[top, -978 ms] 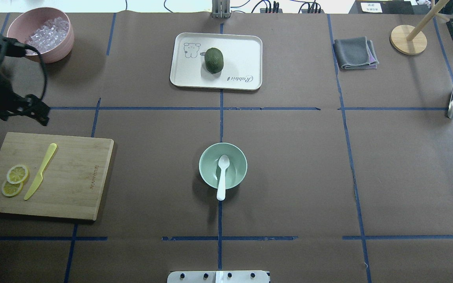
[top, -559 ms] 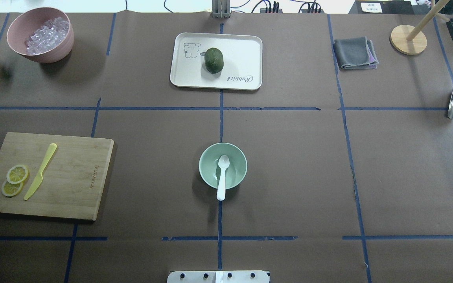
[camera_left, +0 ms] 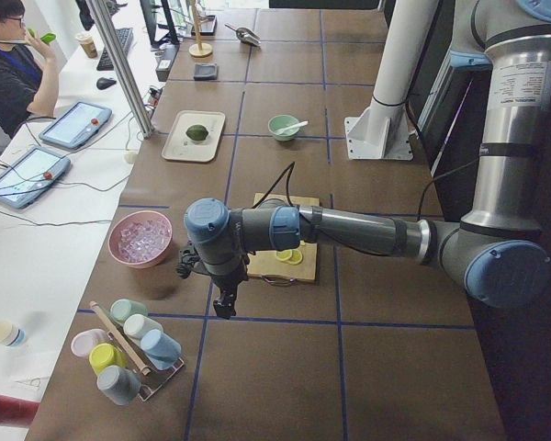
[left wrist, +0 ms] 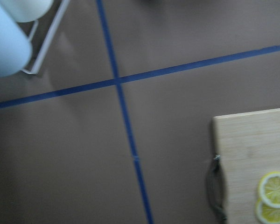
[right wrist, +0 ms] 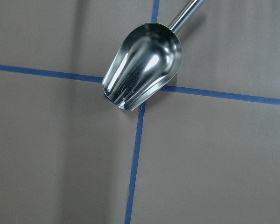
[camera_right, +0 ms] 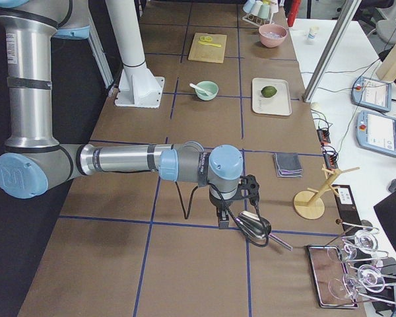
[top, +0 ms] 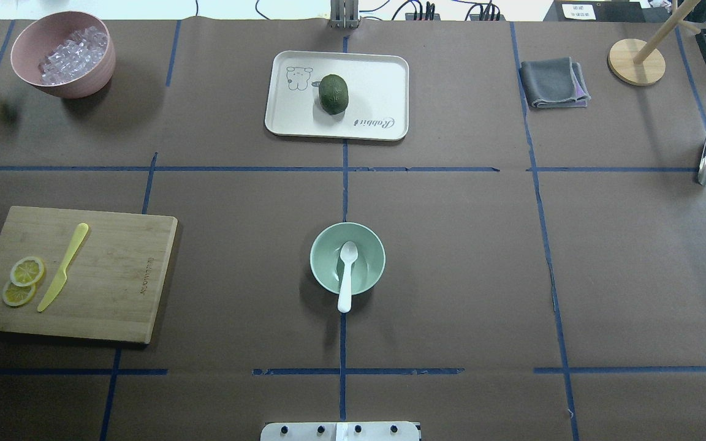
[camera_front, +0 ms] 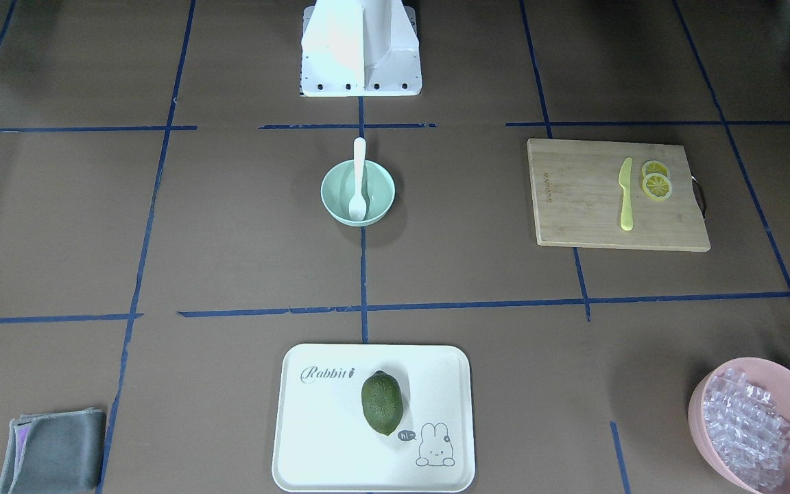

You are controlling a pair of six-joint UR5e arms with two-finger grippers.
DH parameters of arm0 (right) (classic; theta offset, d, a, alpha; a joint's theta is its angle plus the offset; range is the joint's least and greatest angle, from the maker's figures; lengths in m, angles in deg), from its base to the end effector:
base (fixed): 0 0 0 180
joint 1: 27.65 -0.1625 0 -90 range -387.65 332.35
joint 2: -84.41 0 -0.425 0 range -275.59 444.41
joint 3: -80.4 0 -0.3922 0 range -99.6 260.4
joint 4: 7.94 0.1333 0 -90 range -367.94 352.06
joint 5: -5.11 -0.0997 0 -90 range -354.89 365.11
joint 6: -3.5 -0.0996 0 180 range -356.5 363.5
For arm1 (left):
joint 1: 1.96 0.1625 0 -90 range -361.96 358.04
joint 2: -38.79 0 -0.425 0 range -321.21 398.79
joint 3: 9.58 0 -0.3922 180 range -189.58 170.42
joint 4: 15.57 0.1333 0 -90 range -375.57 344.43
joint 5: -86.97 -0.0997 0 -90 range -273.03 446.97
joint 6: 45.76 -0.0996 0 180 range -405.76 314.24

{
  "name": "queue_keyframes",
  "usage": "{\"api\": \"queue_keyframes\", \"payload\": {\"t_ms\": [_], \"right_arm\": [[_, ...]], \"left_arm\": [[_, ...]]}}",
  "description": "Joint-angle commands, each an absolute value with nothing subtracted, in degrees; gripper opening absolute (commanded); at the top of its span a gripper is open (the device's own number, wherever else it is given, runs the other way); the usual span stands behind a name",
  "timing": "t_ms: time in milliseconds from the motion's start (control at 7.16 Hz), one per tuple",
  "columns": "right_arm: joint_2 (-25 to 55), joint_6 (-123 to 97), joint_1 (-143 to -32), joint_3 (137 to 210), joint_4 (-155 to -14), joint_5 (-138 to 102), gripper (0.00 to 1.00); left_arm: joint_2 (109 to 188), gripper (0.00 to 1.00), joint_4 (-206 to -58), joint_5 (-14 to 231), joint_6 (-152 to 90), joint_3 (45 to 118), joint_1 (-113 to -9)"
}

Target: Place spoon in bowl

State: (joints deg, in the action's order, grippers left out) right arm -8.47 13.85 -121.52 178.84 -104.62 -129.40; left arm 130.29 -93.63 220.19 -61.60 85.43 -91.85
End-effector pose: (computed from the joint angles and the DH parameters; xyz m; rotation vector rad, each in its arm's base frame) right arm 0.0949 -0.4619 0.6219 0.0778 -0.7735 -0.0998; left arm -0.0641 -0.4933 0.6246 0.0138 0.7607 0.2291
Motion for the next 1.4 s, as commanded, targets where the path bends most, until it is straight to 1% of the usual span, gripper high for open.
{"api": "queue_keyframes", "payload": {"t_ms": [0,559,699,838,978,1257], "right_arm": [[-8.49,13.78,-121.25,178.05,-104.62,-128.49,1.0],[-8.4,13.35,-121.07,177.16,-104.53,-126.74,1.0],[-8.49,11.6,-121.07,176.73,-102.27,-125.6,1.0],[-8.49,4.36,-120.64,174.03,-96.33,-125.41,1.0],[-8.49,0.55,-120.55,174.17,-94.18,-126.54,1.0],[-8.75,0.42,-120.55,173.82,-94.68,-132.51,1.0]], "left_arm": [[127.92,1.0,-94.75,220.3,-61.85,85.07,-92.4],[127.21,1.0,-95.64,220.3,-61.67,85.07,-92.66],[127.12,1.0,-95.64,220.3,-61.67,85.07,-92.66],[127.03,1.0,-95.64,220.3,-61.67,85.16,-92.66],[127.03,1.0,-95.64,220.3,-61.67,85.16,-92.66],[127.03,1.0,-95.64,220.3,-61.67,85.34,-92.75]]}}
